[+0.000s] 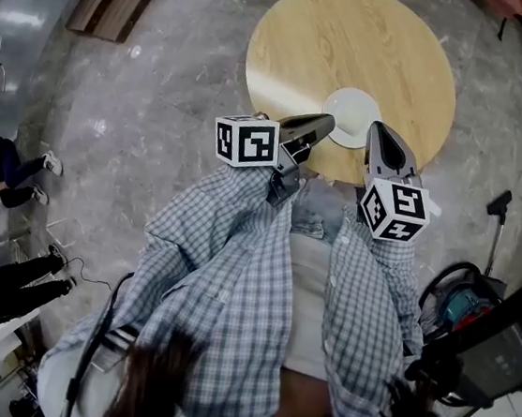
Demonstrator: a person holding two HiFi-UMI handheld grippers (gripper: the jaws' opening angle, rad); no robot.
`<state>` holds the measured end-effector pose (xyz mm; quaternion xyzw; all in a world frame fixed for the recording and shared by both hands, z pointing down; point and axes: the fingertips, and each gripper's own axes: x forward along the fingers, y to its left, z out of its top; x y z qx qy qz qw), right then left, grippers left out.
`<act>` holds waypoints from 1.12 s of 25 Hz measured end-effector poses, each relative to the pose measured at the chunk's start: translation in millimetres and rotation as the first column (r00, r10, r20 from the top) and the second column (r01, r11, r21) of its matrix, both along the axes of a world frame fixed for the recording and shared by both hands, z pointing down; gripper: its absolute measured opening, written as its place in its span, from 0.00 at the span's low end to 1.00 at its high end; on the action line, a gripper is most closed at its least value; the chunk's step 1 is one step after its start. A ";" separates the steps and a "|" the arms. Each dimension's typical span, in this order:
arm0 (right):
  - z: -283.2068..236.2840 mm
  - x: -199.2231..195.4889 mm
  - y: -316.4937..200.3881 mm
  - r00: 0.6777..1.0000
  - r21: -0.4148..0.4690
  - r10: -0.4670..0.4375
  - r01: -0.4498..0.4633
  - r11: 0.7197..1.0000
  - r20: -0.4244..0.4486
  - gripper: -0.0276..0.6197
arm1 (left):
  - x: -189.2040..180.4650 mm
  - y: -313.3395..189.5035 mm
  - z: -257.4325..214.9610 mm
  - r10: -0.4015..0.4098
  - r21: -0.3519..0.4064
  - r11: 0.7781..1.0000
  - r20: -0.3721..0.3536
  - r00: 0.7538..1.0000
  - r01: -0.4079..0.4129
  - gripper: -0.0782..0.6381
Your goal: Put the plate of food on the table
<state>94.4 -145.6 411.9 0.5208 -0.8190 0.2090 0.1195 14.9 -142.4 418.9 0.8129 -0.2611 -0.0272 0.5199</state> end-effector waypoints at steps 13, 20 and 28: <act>-35.8 1.1 0.0 1.000 0.094 0.001 0.000 0.996 -0.012 0.05 | -3.6 -7.2 -52.0 0.006 0.160 0.987 0.016 1.000 -0.009 0.12; -33.6 -5.8 7.3 0.999 0.096 -0.037 0.039 0.995 -0.028 0.05 | 4.0 1.4 -43.6 0.042 0.147 0.988 0.028 0.999 -0.045 0.12; -29.4 -3.9 11.8 0.999 0.078 -0.030 0.032 0.996 -0.018 0.05 | 6.6 7.2 -38.1 0.063 0.128 0.989 0.040 0.997 -0.067 0.12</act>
